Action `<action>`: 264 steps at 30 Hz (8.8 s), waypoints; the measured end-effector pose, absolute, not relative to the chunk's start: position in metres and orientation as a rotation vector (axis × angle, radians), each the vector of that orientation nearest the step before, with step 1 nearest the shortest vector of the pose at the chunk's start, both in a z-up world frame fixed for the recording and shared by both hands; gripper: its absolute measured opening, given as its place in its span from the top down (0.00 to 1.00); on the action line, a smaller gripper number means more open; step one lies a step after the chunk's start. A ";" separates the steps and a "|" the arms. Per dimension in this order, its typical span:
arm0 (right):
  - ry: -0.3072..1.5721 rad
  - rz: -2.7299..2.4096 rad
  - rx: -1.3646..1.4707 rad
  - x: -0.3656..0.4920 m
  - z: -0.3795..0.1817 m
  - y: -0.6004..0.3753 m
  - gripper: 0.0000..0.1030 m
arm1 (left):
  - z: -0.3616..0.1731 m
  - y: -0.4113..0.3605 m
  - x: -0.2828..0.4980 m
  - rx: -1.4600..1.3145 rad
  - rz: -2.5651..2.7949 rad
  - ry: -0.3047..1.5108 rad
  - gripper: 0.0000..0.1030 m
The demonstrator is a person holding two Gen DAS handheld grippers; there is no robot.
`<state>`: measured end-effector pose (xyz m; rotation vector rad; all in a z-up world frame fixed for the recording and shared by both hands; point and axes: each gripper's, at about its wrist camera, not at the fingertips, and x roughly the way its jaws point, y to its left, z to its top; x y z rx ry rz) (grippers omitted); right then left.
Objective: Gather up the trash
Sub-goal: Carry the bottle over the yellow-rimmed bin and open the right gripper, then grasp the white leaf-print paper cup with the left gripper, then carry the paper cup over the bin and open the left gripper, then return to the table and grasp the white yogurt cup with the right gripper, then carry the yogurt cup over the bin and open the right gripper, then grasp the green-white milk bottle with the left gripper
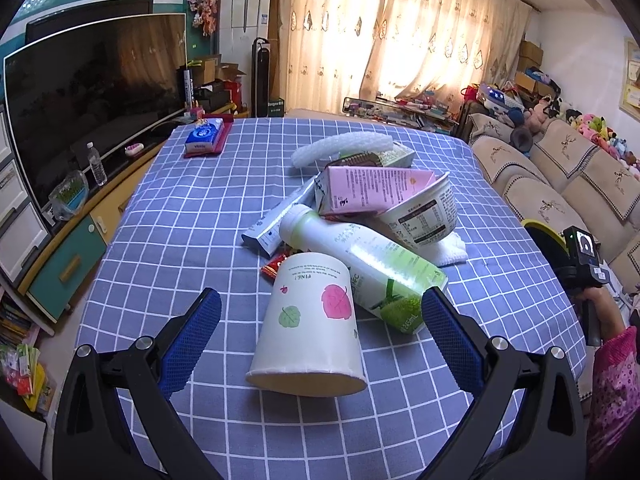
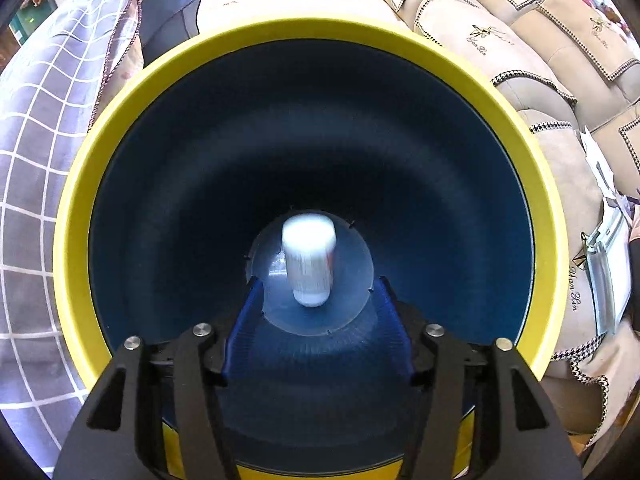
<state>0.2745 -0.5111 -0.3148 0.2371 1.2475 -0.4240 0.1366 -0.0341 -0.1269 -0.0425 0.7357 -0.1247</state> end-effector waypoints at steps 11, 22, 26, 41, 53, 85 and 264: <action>1.236 -0.412 0.253 0.267 -0.310 -0.505 0.46 | -0.152 -0.036 0.168 -0.008 -0.083 0.838 0.04; 1.179 -0.395 0.236 0.251 -0.288 -0.492 0.45 | -0.177 -0.028 0.183 -0.043 -0.117 0.953 0.41; 1.138 -0.387 0.227 0.245 -0.270 -0.487 0.44 | -0.177 -0.021 0.180 -0.055 -0.117 0.940 0.44; 0.906 -0.363 0.213 0.192 -0.182 -0.482 0.40 | -0.082 -0.082 0.143 0.023 -0.384 0.744 0.44; 0.794 -0.482 0.311 0.071 -0.164 -0.527 0.37 | -0.081 -0.311 0.201 0.144 -0.851 0.820 0.43; 0.831 -0.470 0.388 0.054 -0.192 -0.547 0.30 | -0.151 -0.451 0.277 0.199 -0.841 0.920 0.17; 0.950 -0.354 0.272 0.233 -0.250 -0.474 0.23 | -0.195 -0.055 0.290 0.106 -0.034 0.977 0.46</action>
